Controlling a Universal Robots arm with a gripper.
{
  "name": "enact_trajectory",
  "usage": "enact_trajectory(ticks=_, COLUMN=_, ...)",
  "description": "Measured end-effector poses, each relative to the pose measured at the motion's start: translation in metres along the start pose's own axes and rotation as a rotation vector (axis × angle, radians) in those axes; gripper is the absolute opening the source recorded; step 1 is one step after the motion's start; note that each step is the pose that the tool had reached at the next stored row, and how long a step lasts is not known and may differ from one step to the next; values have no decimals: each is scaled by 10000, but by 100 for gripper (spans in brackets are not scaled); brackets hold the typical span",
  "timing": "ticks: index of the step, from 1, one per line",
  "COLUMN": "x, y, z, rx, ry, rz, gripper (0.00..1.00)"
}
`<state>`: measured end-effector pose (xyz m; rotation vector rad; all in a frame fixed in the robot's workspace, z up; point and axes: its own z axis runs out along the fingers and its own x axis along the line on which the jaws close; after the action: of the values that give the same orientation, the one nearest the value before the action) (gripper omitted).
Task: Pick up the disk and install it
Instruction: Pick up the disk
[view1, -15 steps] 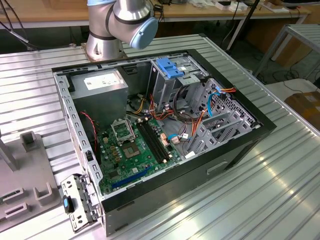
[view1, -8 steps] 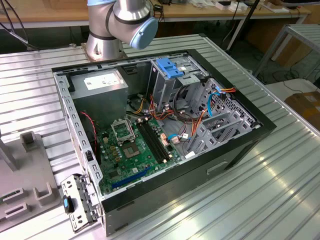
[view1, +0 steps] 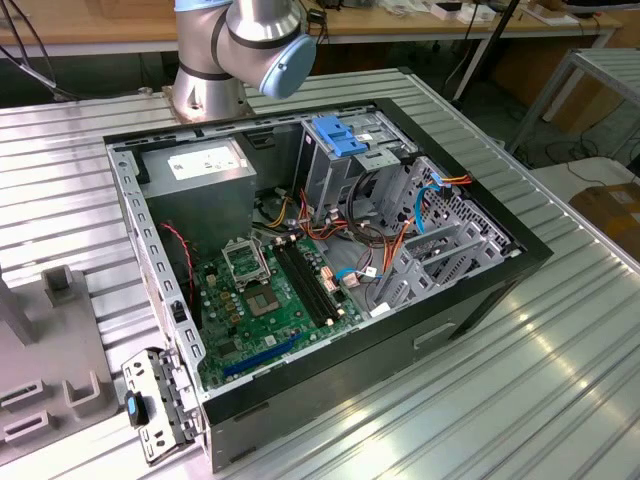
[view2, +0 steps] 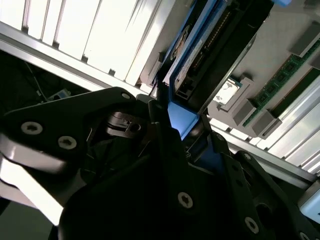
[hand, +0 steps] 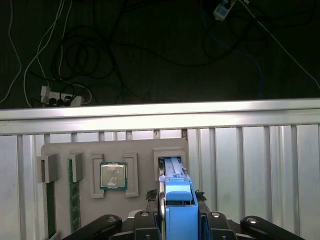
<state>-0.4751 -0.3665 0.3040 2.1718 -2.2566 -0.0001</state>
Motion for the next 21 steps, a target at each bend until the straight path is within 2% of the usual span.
enact_trajectory(ticks=20, x=-1, y=0, z=1, rx=1, ry=0, rz=-95, gripper=37)
enact_trajectory(ticks=21, x=-1, y=0, z=1, rx=2, ry=2, rz=-212, gripper=37)
